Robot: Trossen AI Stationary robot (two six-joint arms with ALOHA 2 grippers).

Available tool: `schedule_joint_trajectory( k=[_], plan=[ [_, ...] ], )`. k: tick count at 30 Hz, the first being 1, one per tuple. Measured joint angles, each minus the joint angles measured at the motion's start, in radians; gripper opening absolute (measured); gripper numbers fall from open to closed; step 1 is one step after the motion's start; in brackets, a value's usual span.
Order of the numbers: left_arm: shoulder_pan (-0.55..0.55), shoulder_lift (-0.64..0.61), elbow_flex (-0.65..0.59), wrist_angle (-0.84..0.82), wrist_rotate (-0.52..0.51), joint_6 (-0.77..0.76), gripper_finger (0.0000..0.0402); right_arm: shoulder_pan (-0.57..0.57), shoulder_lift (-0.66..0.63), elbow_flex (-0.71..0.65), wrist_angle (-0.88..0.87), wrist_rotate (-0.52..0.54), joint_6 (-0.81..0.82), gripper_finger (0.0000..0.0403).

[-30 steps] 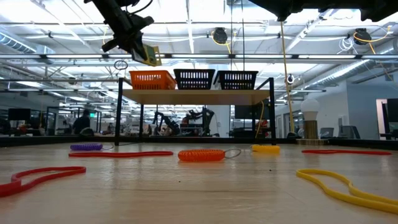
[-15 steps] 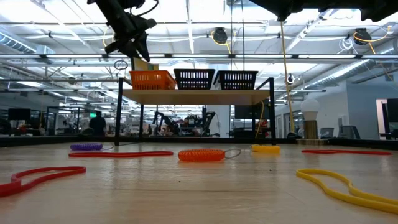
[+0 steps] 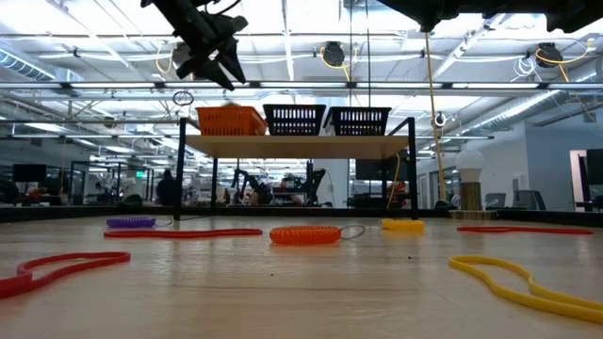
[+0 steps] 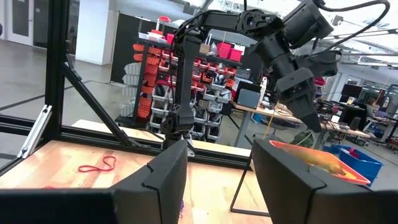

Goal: Pick & Place Office Desk Supplies
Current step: Put the red rubber band into the left black basket on the shelf

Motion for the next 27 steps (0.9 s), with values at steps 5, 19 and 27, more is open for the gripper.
schedule_joint_trajectory(
  k=[5,19,27],
  plan=[
    [-0.001,0.000,0.000,0.054,-0.023,0.035,0.0157,0.000,0.000,0.000,0.000,0.000,0.000,0.0171],
    [-0.183,-0.040,0.000,-0.040,0.258,0.396,0.0157,0.000,0.000,0.000,-0.055,0.001,-0.012,0.0171],
    [-0.532,-0.039,-0.165,-0.137,0.085,0.303,0.0157,0.000,0.000,0.000,-0.087,0.002,-0.031,0.0171]
  ],
)
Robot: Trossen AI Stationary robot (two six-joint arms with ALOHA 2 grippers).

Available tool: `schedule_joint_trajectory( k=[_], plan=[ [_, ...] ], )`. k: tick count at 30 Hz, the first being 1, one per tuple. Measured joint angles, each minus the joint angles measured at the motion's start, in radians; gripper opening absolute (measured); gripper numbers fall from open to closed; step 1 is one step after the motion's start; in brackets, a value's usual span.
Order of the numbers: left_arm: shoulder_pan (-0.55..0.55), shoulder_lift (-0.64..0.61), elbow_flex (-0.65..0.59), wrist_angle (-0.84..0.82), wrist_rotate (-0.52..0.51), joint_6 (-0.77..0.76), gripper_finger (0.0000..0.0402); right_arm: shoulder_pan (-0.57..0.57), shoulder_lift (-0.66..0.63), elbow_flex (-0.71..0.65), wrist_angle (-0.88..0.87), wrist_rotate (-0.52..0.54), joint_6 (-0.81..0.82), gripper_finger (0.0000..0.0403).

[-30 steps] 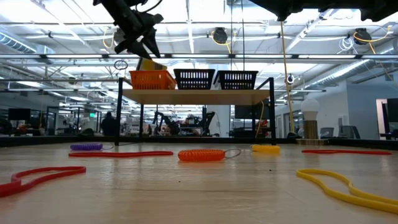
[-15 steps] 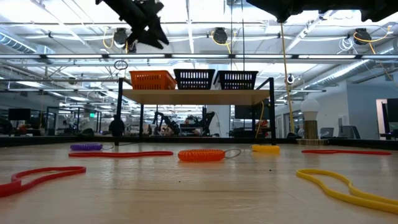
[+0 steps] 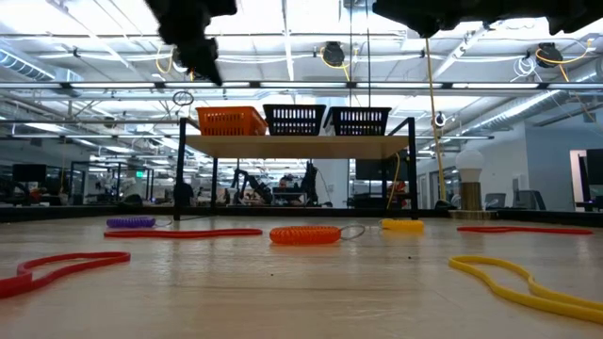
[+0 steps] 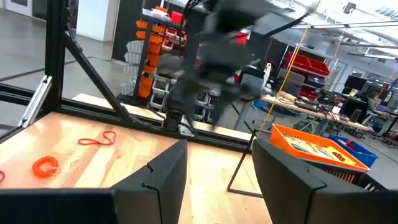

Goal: Pick & Place Office Desk Supplies
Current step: Put the red rubber band into the left black basket on the shelf

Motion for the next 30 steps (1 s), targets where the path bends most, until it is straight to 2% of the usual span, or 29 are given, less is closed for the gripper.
schedule_joint_trajectory(
  k=[6,12,21,30],
  plan=[
    [-0.197,0.000,-0.185,0.127,-0.141,-0.231,0.0157,0.000,0.000,0.000,-0.012,0.000,0.069,0.0171],
    [-0.282,0.012,-0.296,0.273,-0.191,-0.388,0.0157,0.000,0.000,0.000,-0.046,0.000,0.192,0.0171],
    [-0.342,0.087,-0.320,0.410,-0.200,-0.369,0.0157,0.000,0.000,0.000,-0.154,-0.001,0.304,0.0171],
    [-0.347,0.228,-0.321,0.411,-0.190,-0.363,0.0157,0.000,0.000,0.000,-0.205,0.000,0.353,0.0171]
  ],
)
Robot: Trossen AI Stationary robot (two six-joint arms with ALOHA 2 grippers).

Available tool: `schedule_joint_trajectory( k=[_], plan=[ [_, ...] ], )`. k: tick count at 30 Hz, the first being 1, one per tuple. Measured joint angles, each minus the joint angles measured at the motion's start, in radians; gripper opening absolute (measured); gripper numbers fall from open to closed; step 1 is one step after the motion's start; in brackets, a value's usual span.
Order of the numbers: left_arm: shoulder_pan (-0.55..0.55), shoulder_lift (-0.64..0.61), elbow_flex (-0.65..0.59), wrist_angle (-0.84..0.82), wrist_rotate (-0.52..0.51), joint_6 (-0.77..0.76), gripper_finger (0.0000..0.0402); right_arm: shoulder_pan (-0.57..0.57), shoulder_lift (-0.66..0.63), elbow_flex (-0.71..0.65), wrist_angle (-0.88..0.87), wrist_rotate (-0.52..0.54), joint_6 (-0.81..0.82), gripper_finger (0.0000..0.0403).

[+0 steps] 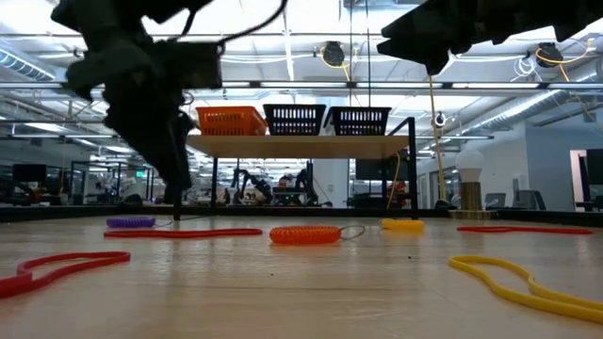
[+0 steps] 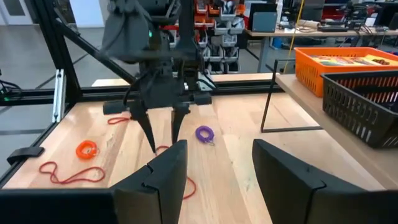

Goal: Pick & Place Office Desk Supplies
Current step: Put the red rubber band into the left black basket on the shelf

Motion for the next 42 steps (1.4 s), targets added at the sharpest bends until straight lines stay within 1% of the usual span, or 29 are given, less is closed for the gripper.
schedule_joint_trajectory(
  k=[7,16,19,26,36,42],
  plan=[
    [0.000,0.067,0.000,-0.010,0.009,-0.031,0.0157,0.000,0.000,0.000,-0.010,0.001,0.000,0.0171],
    [0.001,0.072,0.001,-0.024,0.007,-0.030,0.0157,0.000,0.000,0.000,-0.009,0.001,0.000,0.0171],
    [0.011,0.081,0.001,-0.054,0.003,-0.030,0.0157,0.000,0.000,0.000,-0.009,0.001,0.000,0.0171],
    [0.033,0.079,0.002,-0.055,0.001,-0.026,0.0156,0.000,0.000,0.000,-0.009,0.001,-0.001,0.0171],
    [0.039,0.079,0.002,-0.057,0.044,-0.029,0.0156,0.000,0.000,0.000,-0.009,0.001,-0.001,0.0171],
    [0.039,0.079,0.001,-0.066,0.045,-0.029,0.0156,0.000,0.000,0.000,-0.009,0.001,0.000,0.0171]
  ],
)
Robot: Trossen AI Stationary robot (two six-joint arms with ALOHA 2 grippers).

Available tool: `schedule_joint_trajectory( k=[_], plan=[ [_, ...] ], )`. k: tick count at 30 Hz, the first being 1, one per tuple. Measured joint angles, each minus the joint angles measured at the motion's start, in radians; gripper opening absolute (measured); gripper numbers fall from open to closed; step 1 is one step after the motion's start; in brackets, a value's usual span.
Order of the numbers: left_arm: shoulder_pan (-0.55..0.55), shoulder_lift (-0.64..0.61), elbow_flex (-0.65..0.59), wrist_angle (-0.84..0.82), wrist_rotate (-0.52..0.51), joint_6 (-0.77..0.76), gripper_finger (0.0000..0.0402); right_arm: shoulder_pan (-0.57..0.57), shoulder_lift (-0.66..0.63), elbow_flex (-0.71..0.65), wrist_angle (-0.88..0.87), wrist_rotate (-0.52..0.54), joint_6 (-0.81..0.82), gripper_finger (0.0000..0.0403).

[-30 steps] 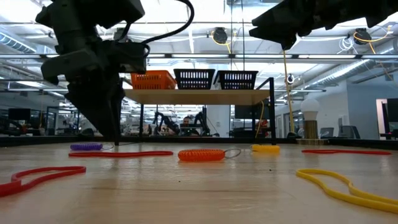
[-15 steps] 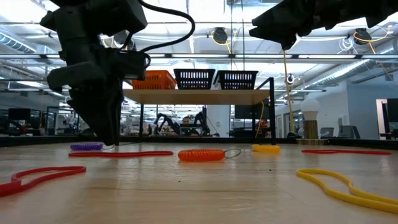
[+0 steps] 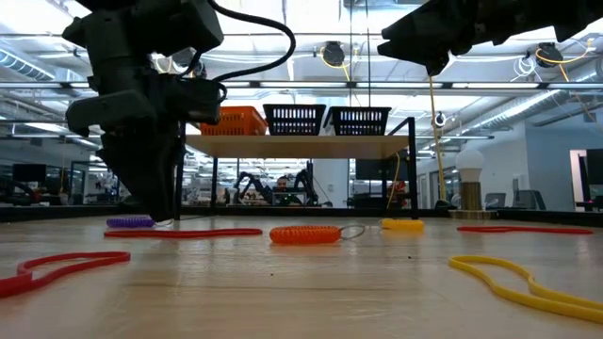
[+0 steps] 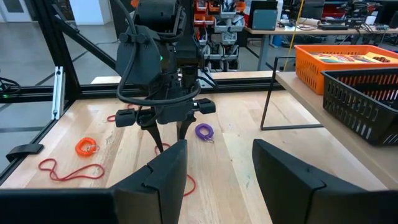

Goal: Pick & Place Office Desk Supplies
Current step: Put the red rubber band into the left black basket on the shelf

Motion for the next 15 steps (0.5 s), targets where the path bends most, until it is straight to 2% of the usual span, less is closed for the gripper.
schedule_joint_trajectory(
  k=[7,15],
  plan=[
    [0.000,0.012,0.000,-0.022,-0.005,0.000,0.0147,0.000,0.000,0.000,0.000,0.000,0.000,0.0171],
    [-0.001,0.083,0.005,-0.012,0.011,0.005,0.0075,0.000,0.000,0.000,-0.002,0.000,0.000,0.0171]
  ],
)
